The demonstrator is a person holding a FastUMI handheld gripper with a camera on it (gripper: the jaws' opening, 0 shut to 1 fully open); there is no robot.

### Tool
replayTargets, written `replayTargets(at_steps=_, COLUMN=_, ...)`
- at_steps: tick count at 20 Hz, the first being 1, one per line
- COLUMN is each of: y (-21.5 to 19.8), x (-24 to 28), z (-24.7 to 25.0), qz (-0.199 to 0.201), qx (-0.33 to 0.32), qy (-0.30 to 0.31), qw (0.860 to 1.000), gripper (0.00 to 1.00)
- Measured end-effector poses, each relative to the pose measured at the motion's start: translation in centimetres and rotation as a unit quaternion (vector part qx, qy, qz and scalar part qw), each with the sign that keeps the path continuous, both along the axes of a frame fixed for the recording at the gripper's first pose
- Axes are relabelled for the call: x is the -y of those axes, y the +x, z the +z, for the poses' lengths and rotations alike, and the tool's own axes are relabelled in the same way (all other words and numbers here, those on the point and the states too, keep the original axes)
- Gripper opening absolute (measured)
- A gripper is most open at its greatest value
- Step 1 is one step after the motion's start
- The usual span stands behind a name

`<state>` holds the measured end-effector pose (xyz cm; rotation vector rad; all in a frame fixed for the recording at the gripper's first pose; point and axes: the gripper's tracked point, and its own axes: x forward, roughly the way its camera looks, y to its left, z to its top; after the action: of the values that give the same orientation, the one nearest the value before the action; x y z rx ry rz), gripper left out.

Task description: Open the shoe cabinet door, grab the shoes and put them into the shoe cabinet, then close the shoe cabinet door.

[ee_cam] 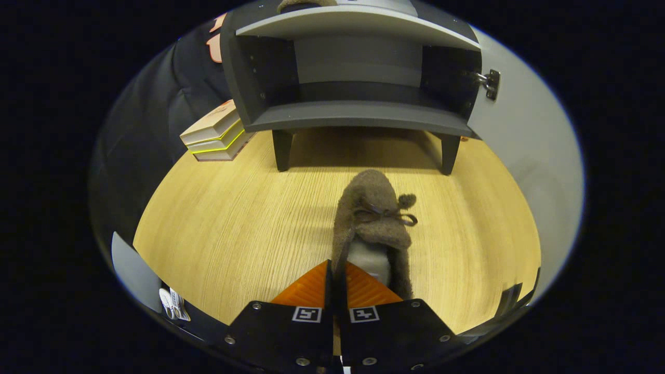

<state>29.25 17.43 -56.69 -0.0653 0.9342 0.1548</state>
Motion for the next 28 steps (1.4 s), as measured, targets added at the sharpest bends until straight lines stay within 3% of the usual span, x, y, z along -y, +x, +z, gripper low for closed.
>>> replayTargets(at_steps=8, y=-1.1, x=0.3, z=9.6, qz=0.009, qx=0.077, qy=-0.024, qw=0.997, gripper=0.06)
replayTargets(at_steps=15, y=-1.5, x=0.9, z=20.8, qz=0.016, qx=0.154, qy=-0.030, qw=0.987, gripper=0.05)
replayTargets(at_steps=23, y=3.0, x=0.7, z=28.5, qz=0.026, qx=0.201, qy=-0.027, qw=0.979, gripper=0.05)
replayTargets(at_steps=28, y=9.4, x=0.0, z=29.9, qz=0.036, qx=0.205, qy=-0.007, qw=0.978, gripper=0.05)
